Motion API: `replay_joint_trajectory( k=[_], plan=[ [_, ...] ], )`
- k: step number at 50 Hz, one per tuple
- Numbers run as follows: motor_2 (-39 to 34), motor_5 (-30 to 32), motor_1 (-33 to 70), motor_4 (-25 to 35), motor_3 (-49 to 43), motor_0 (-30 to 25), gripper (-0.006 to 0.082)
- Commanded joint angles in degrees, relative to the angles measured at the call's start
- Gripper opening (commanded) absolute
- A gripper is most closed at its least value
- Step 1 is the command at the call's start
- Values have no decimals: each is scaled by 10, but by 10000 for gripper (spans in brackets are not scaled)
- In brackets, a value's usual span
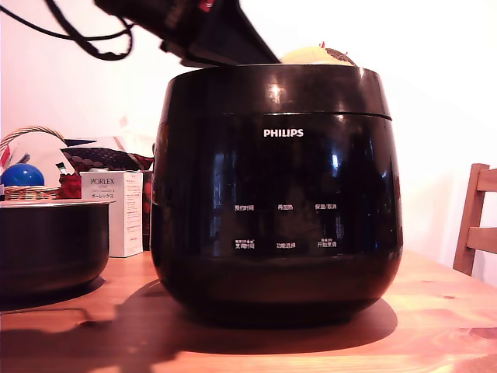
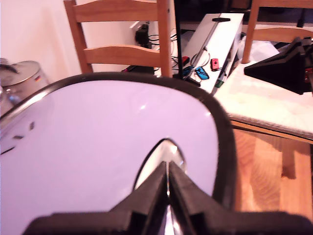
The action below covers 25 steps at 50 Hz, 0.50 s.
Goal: Open the rice cooker by pressing the large metal button on the top of its lid with medium force
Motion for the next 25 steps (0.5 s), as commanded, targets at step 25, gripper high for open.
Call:
replay_joint_trajectory(
  k=[25],
  plan=[
    [-47,-3,42,-20,7,-4,-20]
  ],
)
